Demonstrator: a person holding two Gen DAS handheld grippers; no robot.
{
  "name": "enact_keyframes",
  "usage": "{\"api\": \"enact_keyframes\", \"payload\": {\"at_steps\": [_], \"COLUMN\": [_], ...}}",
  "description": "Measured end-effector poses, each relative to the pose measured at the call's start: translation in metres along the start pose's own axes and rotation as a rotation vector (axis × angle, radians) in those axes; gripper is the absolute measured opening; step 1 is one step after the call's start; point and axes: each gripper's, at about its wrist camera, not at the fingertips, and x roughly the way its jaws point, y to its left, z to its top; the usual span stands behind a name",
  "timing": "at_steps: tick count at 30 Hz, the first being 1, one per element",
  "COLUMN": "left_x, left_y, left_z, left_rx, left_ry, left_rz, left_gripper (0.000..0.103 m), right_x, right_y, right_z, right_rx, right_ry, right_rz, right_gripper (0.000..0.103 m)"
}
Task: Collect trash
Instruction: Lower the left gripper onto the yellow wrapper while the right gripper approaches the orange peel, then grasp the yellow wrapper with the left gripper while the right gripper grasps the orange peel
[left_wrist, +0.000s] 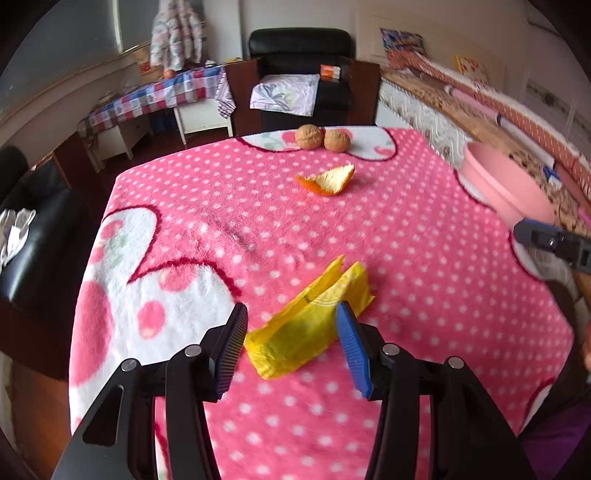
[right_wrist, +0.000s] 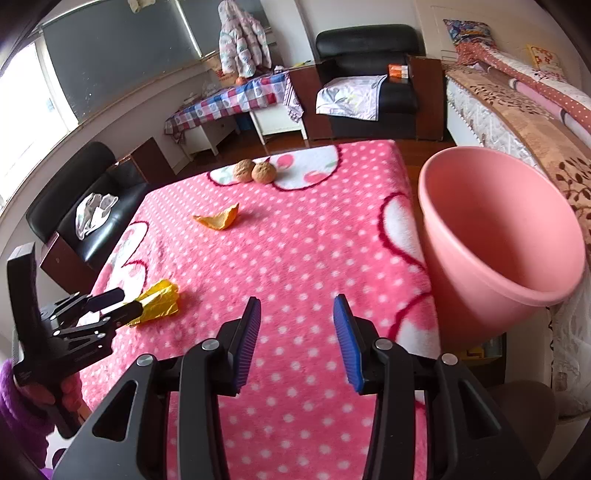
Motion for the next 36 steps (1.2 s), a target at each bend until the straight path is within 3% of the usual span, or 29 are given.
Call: {"api": "enact_keyframes", "payload": {"at_steps": [18, 27, 32, 36], "left_x": [0.022, 0.010, 0.007, 0.004], "left_y": [0.014, 0.029, 0.040, 0.048], "left_z": [-0.007, -0.006, -0.009, -0.008], "left_rx": [0.091, 0.007, -0.073, -0.123], "left_ry": [0.030, -0.030, -0.048, -0.059], "left_rz": [-0.113, -0.181, -0.213, -0.229], "left_gripper": [0.049, 0.022, 0.012, 0.011], "right_x": [0.044, 0.082, 0.104, 0.121], "right_y": [0.045, 0.063, 0.069, 0.069], "right_z": [0.034, 0.060, 0.073, 0.080], "right_rx": [-0.062, -0.038, -0.026, 0.003], "right_ry": [0.069, 0.087, 0.093, 0.096], "right_rz": [0.121, 0.143, 0.123, 0.106], "right_gripper": [0.042, 0.042, 0.042, 0.042]}}
